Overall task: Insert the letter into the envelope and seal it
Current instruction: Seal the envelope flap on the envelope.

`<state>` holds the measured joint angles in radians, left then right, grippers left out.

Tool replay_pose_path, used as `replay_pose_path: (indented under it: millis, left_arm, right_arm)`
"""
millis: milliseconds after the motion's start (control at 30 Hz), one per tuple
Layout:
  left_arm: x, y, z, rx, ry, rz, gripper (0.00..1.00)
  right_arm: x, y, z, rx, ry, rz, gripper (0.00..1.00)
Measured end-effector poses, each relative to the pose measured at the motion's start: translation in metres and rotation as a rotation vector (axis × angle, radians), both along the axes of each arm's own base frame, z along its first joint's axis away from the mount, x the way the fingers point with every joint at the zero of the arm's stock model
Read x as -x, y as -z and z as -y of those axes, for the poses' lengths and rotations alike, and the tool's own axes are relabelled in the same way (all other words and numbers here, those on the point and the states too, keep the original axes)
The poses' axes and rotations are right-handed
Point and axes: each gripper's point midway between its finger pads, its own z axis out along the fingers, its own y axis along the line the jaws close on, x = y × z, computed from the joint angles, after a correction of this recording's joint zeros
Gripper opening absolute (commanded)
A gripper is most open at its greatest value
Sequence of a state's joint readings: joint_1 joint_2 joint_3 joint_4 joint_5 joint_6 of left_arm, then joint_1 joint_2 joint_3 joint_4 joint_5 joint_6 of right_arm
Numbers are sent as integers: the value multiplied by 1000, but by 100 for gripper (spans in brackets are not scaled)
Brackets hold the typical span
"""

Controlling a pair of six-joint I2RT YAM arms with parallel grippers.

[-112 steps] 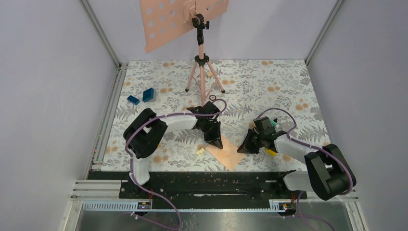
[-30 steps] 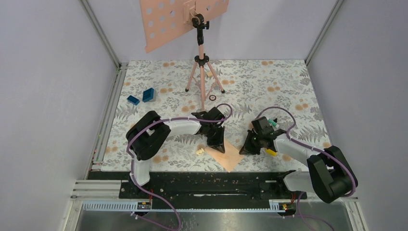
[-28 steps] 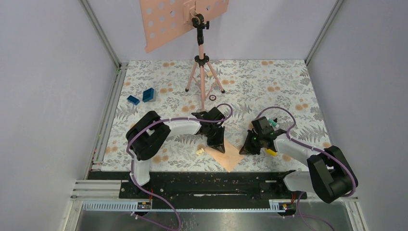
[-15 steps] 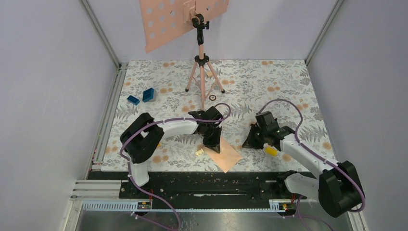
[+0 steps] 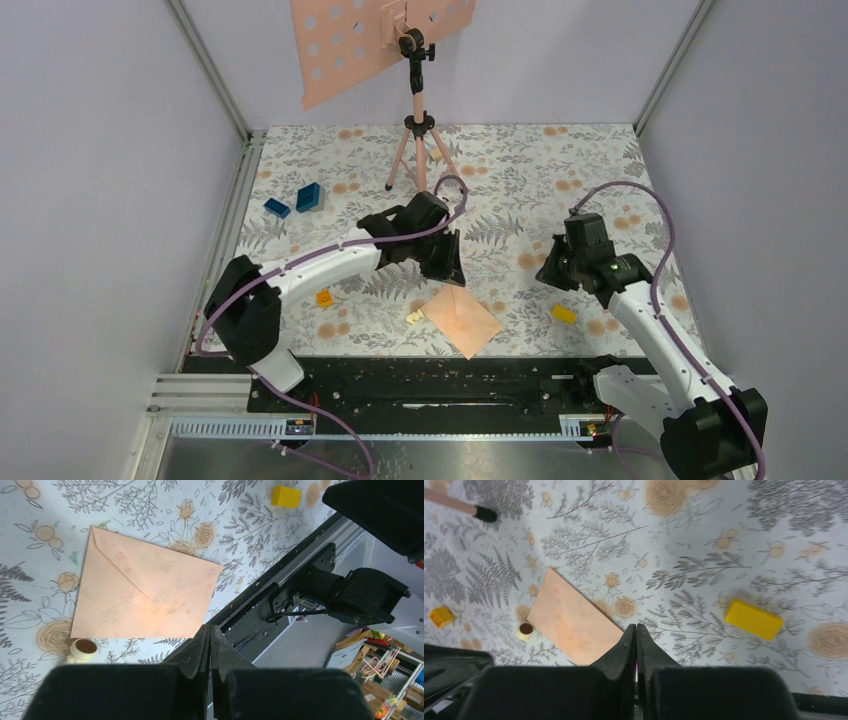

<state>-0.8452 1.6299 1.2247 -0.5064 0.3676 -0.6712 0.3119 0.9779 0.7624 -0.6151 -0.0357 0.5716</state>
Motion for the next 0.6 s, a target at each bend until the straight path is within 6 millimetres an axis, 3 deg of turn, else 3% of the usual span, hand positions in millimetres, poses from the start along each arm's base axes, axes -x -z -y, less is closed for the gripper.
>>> replay_pose_path:
  millis: [233, 400, 600]
  left_arm:
    - [-16, -23, -21, 33, -74, 72, 0]
    - [-21, -23, -43, 12, -137, 109, 0]
    - [-21, -19, -50, -5, -153, 115, 4]
  right_arm:
    - [1, -4, 23, 44, 47, 2, 4]
    - [0, -2, 28, 63, 48, -2, 10]
    - [-12, 11, 52, 134, 88, -54, 13]
